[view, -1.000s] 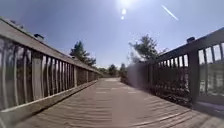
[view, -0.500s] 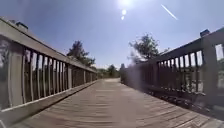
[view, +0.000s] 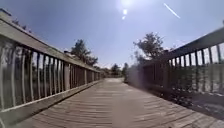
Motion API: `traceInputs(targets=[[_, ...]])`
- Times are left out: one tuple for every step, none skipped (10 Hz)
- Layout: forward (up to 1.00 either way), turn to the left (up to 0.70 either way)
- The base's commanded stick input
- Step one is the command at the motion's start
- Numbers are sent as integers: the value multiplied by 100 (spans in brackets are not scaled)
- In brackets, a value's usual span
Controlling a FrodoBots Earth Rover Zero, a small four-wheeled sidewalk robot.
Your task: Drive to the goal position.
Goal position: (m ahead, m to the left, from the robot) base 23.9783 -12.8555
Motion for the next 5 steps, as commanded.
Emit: traceInputs(targets=[[70,0],[70,0],[70,0],[70,0],[70,0]])
